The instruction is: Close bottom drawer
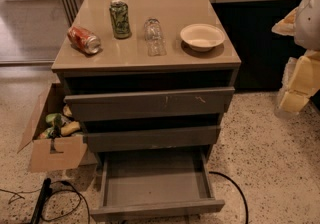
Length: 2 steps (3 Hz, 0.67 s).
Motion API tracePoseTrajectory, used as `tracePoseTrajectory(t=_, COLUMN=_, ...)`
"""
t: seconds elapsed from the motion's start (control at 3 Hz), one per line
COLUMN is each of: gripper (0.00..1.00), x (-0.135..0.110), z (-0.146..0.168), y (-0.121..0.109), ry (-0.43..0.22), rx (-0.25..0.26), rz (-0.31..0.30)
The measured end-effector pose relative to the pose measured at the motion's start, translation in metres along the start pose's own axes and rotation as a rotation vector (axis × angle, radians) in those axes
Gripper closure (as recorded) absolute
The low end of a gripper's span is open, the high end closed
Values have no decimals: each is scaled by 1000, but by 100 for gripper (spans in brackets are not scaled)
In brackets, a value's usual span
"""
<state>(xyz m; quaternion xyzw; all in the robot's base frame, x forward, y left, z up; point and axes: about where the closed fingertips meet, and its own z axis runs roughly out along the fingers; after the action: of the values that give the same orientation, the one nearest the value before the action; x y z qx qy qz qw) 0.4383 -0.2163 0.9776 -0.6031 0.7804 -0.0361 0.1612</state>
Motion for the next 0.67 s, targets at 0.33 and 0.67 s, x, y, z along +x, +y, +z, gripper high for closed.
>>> tracePoseTrajectory(t=0.33, gripper=0, x=0, z=0, y=0, ry=0, rx=0, rz=0)
tracePoseTrajectory(t=0.67, gripper=0, x=1, z=3, y=7, ry=-13, rx=-7, rz=-2)
